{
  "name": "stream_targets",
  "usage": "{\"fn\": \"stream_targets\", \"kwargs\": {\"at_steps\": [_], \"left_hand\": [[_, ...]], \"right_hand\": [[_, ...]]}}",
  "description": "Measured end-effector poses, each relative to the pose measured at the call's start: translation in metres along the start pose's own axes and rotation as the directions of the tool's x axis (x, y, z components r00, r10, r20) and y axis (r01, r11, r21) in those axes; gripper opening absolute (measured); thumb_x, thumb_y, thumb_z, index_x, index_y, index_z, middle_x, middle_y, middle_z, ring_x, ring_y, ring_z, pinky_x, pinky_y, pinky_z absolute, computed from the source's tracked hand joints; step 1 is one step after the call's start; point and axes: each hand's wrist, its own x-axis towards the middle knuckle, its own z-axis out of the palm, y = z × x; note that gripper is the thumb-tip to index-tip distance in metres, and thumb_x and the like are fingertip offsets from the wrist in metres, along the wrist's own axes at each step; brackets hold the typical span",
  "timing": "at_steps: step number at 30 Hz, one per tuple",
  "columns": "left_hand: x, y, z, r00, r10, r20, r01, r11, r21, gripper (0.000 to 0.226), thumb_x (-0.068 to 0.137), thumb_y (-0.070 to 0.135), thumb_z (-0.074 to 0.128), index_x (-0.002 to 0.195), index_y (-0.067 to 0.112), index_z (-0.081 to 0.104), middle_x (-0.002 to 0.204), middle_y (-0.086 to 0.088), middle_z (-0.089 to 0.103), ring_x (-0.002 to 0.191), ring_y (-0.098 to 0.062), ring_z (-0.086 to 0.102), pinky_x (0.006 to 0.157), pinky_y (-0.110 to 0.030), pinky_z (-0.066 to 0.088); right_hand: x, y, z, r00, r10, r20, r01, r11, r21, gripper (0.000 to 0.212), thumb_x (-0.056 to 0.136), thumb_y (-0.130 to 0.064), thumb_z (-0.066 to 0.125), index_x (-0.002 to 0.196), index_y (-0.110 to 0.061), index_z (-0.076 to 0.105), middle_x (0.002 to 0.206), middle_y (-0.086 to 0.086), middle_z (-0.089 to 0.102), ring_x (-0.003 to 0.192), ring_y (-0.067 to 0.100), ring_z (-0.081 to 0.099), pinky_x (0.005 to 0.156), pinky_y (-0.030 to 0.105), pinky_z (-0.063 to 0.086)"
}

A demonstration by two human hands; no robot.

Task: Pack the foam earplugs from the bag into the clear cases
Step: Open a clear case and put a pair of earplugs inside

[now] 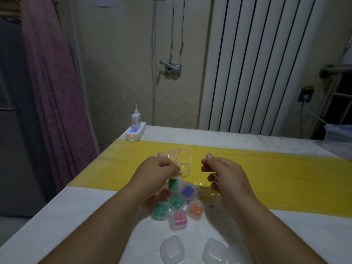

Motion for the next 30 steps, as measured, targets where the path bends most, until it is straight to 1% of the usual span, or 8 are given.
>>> {"fn": "stream_targets", "kwargs": {"at_steps": [2, 5, 8, 14, 20, 24, 27, 30], "left_hand": [[0.002, 0.000, -0.002, 0.991, 0.040, -0.127, -0.039, 0.999, 0.005, 0.016, 0.078, 0.020, 0.063, 0.083, 0.028, 0.076, 0.087, 0.013, 0.072, 0.088, -0.010, 0.064, 0.084, -0.038, 0.054], [0.005, -0.002, -0.008, 0.943, 0.063, -0.327, -0.058, 0.998, 0.024, 0.025, 0.087, 0.009, 0.055, 0.094, 0.027, 0.071, 0.091, 0.011, 0.068, 0.081, -0.013, 0.063, 0.067, -0.035, 0.054], [0.009, -0.006, -0.012, 0.904, 0.070, -0.421, -0.026, 0.994, 0.110, 0.028, 0.090, 0.008, 0.052, 0.096, 0.030, 0.068, 0.093, 0.014, 0.063, 0.083, -0.011, 0.060, 0.064, -0.028, 0.046], [0.017, -0.019, -0.015, 0.894, 0.028, -0.447, 0.052, 0.985, 0.166, 0.034, 0.085, 0.004, 0.053, 0.105, 0.027, 0.068, 0.102, 0.006, 0.065, 0.093, -0.013, 0.059, 0.082, -0.036, 0.053], [0.030, -0.033, -0.016, 0.907, -0.017, -0.421, 0.144, 0.952, 0.271, 0.038, 0.082, 0.007, 0.052, 0.110, 0.028, 0.067, 0.109, 0.003, 0.066, 0.099, -0.017, 0.056, 0.078, -0.031, 0.048], [0.036, -0.044, -0.018, 0.897, -0.098, -0.432, 0.303, 0.846, 0.438, 0.039, 0.077, 0.023, 0.052, 0.110, 0.039, 0.063, 0.110, 0.003, 0.065, 0.103, -0.025, 0.053, 0.079, -0.034, 0.042], [0.038, -0.045, -0.018, 0.899, -0.147, -0.413, 0.345, 0.818, 0.460, 0.035, 0.073, 0.031, 0.055, 0.106, 0.041, 0.063, 0.108, 0.004, 0.063, 0.104, -0.024, 0.051, 0.078, -0.034, 0.035], [0.041, -0.046, -0.017, 0.906, -0.155, -0.393, 0.338, 0.825, 0.453, 0.027, 0.072, 0.034, 0.060, 0.098, 0.040, 0.067, 0.103, 0.007, 0.065, 0.100, -0.022, 0.055, 0.080, -0.035, 0.039]], "right_hand": [[0.000, 0.000, 0.000, 1.000, -0.012, -0.014, 0.012, 1.000, -0.017, 0.021, 0.093, -0.031, 0.060, 0.083, -0.017, 0.073, 0.081, -0.001, 0.071, 0.069, 0.017, 0.053, 0.062, 0.033, 0.041], [-0.001, 0.001, 0.000, 0.999, -0.049, -0.022, 0.048, 0.996, -0.074, 0.016, 0.091, -0.023, 0.062, 0.082, -0.017, 0.073, 0.080, -0.001, 0.071, 0.067, 0.014, 0.053, 0.061, 0.029, 0.042], [-0.003, 0.004, 0.004, 0.996, -0.094, -0.014, 0.091, 0.989, -0.119, 0.013, 0.089, -0.020, 0.064, 0.079, -0.017, 0.072, 0.077, -0.002, 0.070, 0.065, 0.012, 0.053, 0.061, 0.028, 0.041], [0.000, 0.009, 0.011, 0.981, -0.193, 0.015, 0.191, 0.955, -0.228, 0.013, 0.087, -0.013, 0.067, 0.083, -0.024, 0.072, 0.082, -0.009, 0.070, 0.079, 0.007, 0.062, 0.073, 0.025, 0.049], [0.019, 0.004, 0.015, 0.984, -0.144, 0.100, 0.169, 0.930, -0.326, 0.018, 0.091, -0.008, 0.058, 0.089, -0.022, 0.070, 0.081, -0.005, 0.072, 0.075, 0.005, 0.061, 0.070, 0.023, 0.046], [0.035, 0.007, 0.028, 0.982, -0.170, 0.078, 0.187, 0.897, -0.401, 0.019, 0.092, -0.011, 0.056, 0.088, -0.024, 0.069, 0.080, -0.008, 0.072, 0.081, 0.007, 0.064, 0.066, 0.021, 0.044], [0.048, 0.008, 0.040, 0.979, -0.157, 0.127, 0.200, 0.846, -0.494, 0.017, 0.091, -0.014, 0.057, 0.091, -0.025, 0.070, 0.088, -0.007, 0.072, 0.088, 0.011, 0.064, 0.070, 0.022, 0.046], [0.060, 0.009, 0.055, 0.972, -0.145, 0.183, 0.231, 0.716, -0.659, 0.018, 0.091, -0.018, 0.058, 0.095, -0.026, 0.074, 0.101, -0.007, 0.070, 0.096, 0.015, 0.063, 0.079, 0.025, 0.047]]}}
